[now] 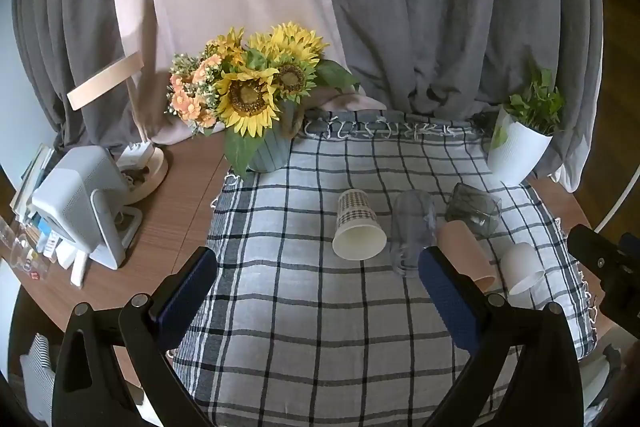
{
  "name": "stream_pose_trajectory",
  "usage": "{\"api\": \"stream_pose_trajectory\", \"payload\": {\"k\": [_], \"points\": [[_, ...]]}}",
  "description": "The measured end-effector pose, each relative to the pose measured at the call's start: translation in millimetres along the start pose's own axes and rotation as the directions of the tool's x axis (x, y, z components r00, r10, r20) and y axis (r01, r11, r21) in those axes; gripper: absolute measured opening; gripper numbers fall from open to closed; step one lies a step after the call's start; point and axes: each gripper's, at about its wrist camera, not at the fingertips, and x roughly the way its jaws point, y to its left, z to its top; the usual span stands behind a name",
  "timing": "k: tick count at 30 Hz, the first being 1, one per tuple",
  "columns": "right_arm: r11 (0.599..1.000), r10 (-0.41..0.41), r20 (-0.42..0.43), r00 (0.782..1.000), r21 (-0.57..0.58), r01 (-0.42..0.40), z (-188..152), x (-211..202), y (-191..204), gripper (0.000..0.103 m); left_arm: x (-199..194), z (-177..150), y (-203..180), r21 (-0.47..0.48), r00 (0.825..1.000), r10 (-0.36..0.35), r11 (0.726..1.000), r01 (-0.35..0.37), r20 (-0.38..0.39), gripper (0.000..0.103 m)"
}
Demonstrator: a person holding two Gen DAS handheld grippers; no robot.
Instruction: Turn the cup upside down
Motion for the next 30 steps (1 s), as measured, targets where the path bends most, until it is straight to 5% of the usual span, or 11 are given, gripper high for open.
{"api": "stream_pose_trajectory", "payload": {"k": [30], "points": [[1.0, 0.001, -0.001, 1.0, -0.002, -0.001, 1.0, 1.1, 1.9, 0.101, 0.9, 2.3, -0.2, -0.006, 1.0, 0.004, 1.0, -0.004, -0.005, 0.103]]}}
